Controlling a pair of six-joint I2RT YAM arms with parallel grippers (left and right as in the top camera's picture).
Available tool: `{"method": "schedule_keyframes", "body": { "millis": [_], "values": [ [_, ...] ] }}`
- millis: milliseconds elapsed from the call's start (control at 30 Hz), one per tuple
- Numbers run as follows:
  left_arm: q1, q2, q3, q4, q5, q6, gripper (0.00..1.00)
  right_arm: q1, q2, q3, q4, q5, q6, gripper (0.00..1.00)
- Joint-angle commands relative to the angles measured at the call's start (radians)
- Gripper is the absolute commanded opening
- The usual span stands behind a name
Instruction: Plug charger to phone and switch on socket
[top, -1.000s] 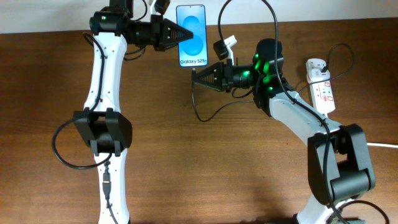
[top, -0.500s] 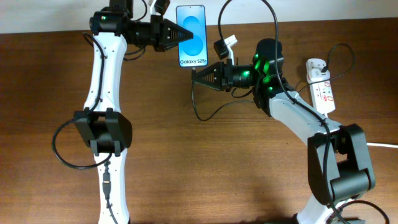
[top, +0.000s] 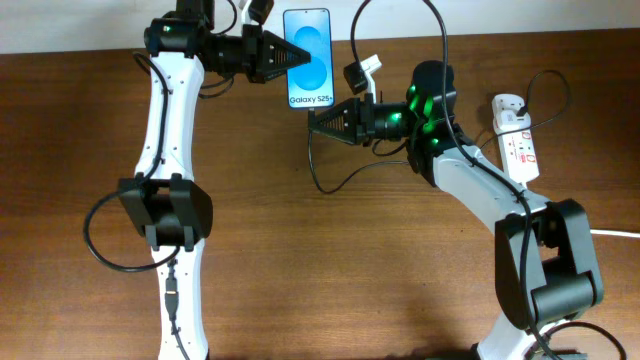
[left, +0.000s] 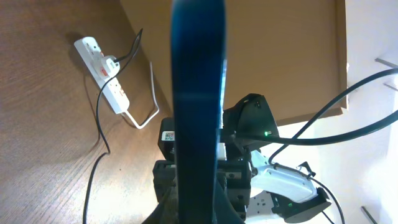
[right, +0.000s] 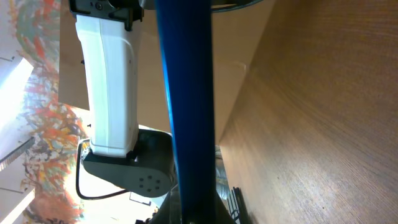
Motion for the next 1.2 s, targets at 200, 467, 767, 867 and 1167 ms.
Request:
{"method": "schedule_keyframes", "body": {
  "millis": [200, 467, 767, 867, 1167],
  "values": [
    [-0.014, -0.037, 0.020, -0.023, 0.045, 0.055, 0.00, -0.025, -0.012, 0.070, 0.006, -0.033, 0.031, 0.04],
    [-0.024, -0.037, 0.020, -0.032, 0.044, 0.055, 0.00, -0.062, -0.011, 0.075, 0.006, -0.023, 0.027, 0.08],
    [-0.027, -0.037, 0.020, -0.039, 0.045, 0.055, 0.00, -0.047, -0.011, 0.077, 0.006, 0.060, 0.027, 0.07],
    [-0.027, -0.037, 0.020, -0.084, 0.044, 0.055, 0.00, -0.034, -0.011, 0.077, 0.006, 0.123, 0.027, 0.04],
    [-0.027, -0.037, 0.020, -0.140, -0.023, 0.055, 0.00, -0.042, -0.011, 0.077, 0.006, 0.123, 0.012, 0.47]
  ]
}}
